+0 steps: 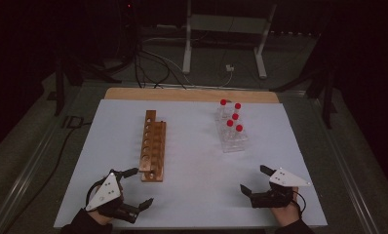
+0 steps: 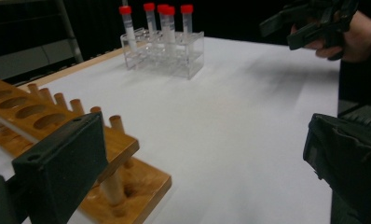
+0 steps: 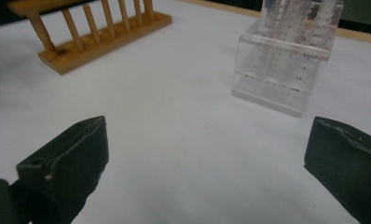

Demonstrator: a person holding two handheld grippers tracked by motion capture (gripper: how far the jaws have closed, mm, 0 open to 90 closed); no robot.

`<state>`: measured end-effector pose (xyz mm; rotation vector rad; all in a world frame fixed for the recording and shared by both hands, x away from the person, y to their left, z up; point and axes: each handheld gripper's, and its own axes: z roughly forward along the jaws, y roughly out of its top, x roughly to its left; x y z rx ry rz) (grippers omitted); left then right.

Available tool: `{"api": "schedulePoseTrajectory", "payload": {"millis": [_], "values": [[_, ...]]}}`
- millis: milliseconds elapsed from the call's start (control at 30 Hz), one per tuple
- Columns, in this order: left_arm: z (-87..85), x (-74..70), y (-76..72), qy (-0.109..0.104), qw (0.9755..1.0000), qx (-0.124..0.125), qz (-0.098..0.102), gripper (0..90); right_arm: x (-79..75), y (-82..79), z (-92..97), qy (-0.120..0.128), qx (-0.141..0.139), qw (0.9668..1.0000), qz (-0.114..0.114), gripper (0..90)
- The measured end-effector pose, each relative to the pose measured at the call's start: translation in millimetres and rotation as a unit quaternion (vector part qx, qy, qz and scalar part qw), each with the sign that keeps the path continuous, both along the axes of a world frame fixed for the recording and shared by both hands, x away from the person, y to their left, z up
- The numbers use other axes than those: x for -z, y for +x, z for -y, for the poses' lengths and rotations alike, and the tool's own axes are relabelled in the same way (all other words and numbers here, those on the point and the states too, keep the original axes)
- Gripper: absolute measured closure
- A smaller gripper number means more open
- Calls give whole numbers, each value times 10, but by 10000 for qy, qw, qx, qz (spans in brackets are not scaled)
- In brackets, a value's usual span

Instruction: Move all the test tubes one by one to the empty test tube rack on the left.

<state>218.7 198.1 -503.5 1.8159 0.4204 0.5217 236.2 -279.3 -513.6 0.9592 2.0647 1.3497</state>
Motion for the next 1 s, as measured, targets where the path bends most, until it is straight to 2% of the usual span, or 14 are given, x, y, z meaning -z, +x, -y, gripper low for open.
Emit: {"api": "schedulePoseTrajectory", "payload": {"millis": [233,300,500,600,767,1000], "values": [[-75,-16,-30,-4,10000,-39,-31,4,12,25,16,93,59,9998,-159,0],[-97,-14,-22,-35,9999,-63,-70,4,13,37,0,64,47,9995,-300,0],[-94,-13,-7,-68,9999,-92,-118,4,13,40,-20,-34,98,9995,-307,0],[-83,-1,2,-3,9999,-90,-115,4,0,41,-27,-49,102,9993,-354,0],[-96,-5,9,-75,9998,-116,-120,3,-6,44,-52,-153,78,9987,-475,0],[-96,-10,14,-98,9998,-98,-127,4,-88,30,-83,-208,46,9986,-487,0]]}}
